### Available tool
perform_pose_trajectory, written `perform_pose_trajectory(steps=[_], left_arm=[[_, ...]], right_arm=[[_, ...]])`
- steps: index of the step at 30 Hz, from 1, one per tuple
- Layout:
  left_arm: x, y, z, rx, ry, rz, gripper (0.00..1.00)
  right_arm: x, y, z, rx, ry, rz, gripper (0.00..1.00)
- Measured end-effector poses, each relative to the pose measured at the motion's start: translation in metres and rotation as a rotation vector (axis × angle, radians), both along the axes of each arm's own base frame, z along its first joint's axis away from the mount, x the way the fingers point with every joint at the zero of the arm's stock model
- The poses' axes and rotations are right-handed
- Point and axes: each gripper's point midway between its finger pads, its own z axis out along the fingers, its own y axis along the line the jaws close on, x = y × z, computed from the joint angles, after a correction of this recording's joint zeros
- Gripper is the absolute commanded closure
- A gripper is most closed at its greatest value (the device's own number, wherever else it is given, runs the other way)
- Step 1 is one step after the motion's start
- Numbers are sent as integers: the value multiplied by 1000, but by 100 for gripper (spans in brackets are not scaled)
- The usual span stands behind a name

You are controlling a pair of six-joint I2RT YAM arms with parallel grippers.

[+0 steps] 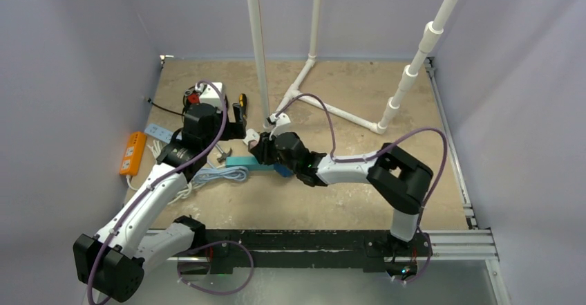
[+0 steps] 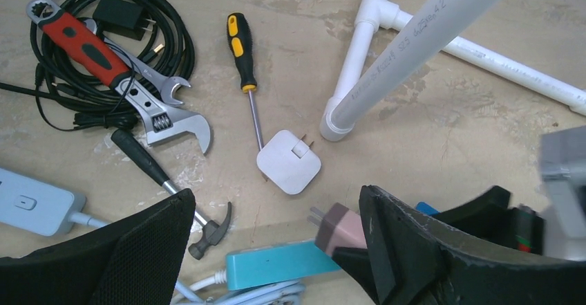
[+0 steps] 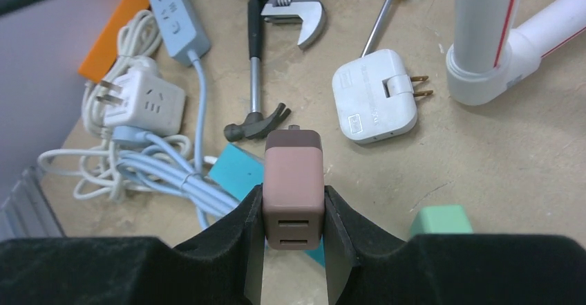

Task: Pull the plug off the socket
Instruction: Place the plug at the center of the board, then remove the plug from the socket.

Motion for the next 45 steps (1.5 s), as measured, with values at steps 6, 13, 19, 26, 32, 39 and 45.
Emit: perform_pose_trajectory(steps=[6, 13, 19, 26, 32, 39, 45], left_arm=[[0, -2, -3, 6, 8, -12, 13], [-1, -5, -3, 3, 11, -37, 13], [0, -10, -10, 1, 34, -58, 13], [-1, -15, -14, -4, 50, -81, 13], [-1, -18, -13, -13, 50, -98, 14], [-3, -24, -20, -23, 70, -129, 14], [-4, -28, -26, -29, 88, -151, 14]], right_arm=[[16, 17, -34, -42, 18, -21, 84], [38, 15, -41, -36, 11, -62, 58], [52, 15, -37, -25, -5, -78, 30], [38, 6, -32, -18, -18, -32, 23], [13, -21, 11, 35, -54, 2, 18], [-11, -63, 50, 104, -83, -11, 16], [-14, -132, 9, 80, 20, -123, 12]])
